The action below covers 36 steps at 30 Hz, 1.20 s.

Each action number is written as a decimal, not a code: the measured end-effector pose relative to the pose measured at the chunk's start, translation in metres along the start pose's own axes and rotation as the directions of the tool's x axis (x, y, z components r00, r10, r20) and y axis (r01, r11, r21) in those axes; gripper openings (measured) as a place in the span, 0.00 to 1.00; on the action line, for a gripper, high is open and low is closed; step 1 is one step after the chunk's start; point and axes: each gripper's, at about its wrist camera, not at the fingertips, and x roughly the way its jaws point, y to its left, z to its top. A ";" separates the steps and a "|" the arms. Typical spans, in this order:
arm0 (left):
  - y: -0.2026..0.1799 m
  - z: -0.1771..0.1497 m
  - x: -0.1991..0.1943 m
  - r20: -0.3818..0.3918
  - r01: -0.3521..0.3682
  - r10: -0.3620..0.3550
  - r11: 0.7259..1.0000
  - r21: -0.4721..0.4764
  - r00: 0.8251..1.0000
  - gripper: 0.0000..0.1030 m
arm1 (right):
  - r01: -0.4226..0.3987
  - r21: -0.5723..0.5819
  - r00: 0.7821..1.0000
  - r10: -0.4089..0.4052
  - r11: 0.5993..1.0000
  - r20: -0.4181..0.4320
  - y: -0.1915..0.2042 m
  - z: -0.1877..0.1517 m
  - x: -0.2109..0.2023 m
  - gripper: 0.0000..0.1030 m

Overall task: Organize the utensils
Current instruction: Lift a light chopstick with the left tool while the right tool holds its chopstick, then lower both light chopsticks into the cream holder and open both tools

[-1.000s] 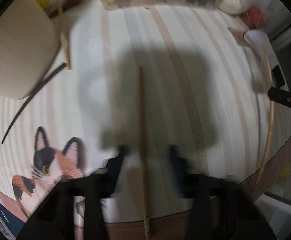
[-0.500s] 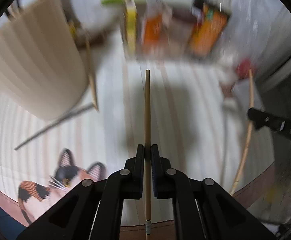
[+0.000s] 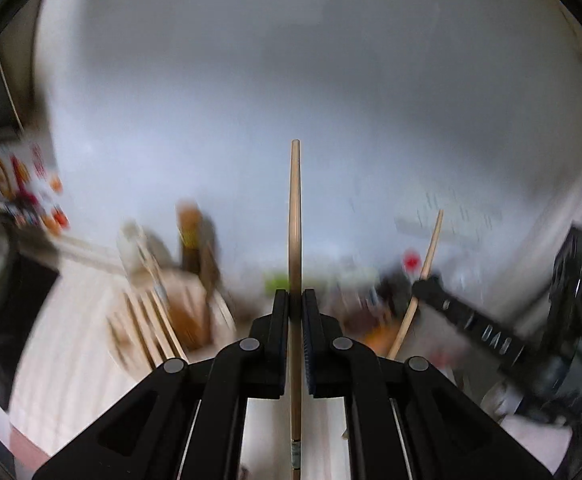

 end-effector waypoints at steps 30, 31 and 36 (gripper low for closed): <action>0.105 0.015 0.103 0.024 -0.141 0.144 0.984 -0.109 0.989 0.04 | -0.080 -0.096 0.993 0.088 0.992 0.082 0.108 -0.003 0.134 0.07; 0.104 0.013 0.101 0.021 -0.134 0.137 0.985 -0.109 0.990 0.04 | -0.083 -0.094 0.993 0.090 0.992 0.075 0.108 -0.004 0.134 0.07; 0.102 0.006 0.087 -0.009 -0.111 0.110 0.988 -0.109 0.994 0.05 | -0.112 -0.117 0.993 0.115 0.987 0.018 0.111 -0.006 0.127 0.08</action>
